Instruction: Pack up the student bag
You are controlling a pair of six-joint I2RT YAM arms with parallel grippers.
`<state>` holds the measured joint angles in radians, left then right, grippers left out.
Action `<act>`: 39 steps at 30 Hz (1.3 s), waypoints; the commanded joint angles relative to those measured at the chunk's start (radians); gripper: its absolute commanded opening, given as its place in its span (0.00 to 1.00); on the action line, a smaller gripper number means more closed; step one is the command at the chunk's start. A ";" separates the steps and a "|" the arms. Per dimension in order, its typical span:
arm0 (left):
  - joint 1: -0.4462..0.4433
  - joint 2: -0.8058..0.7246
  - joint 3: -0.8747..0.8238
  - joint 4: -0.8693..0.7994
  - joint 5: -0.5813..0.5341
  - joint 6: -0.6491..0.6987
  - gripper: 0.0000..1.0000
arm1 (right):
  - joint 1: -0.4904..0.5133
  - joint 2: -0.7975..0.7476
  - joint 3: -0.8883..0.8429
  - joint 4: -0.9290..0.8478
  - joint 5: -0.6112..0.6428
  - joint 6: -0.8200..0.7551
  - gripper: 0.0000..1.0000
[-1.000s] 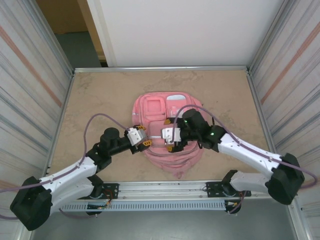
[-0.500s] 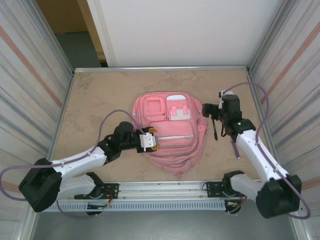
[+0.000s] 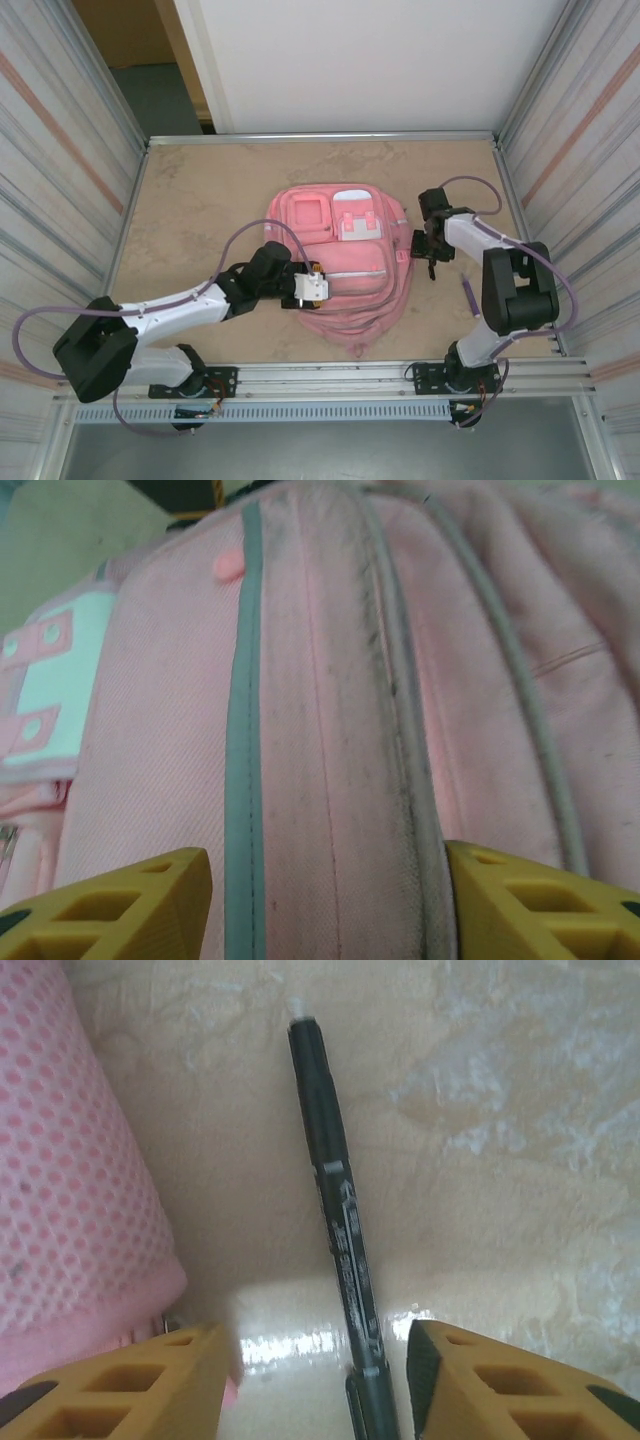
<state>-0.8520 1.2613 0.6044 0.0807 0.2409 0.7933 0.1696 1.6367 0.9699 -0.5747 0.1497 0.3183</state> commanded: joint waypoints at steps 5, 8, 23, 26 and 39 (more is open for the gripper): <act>-0.002 0.001 0.009 0.082 -0.071 -0.018 0.60 | -0.020 0.135 0.077 -0.065 0.045 -0.033 0.38; -0.002 0.027 0.009 0.076 -0.077 -0.012 0.60 | -0.044 0.146 0.066 -0.050 -0.027 -0.029 0.33; -0.007 -0.082 0.111 -0.022 -0.184 -0.146 0.02 | 0.001 -0.150 -0.045 0.032 -0.049 0.005 0.00; -0.007 -0.074 0.171 -0.104 -0.232 -0.168 0.00 | 0.061 -0.315 -0.099 0.099 -0.071 -0.043 0.00; 0.183 -0.091 0.268 -0.151 0.098 -0.488 0.00 | 0.453 -0.827 -0.276 0.410 -0.639 -0.844 0.00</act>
<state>-0.7116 1.2156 0.8268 -0.1089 0.1780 0.4530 0.5743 0.8028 0.7311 -0.2180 -0.3008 -0.2474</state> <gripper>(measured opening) 0.106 0.068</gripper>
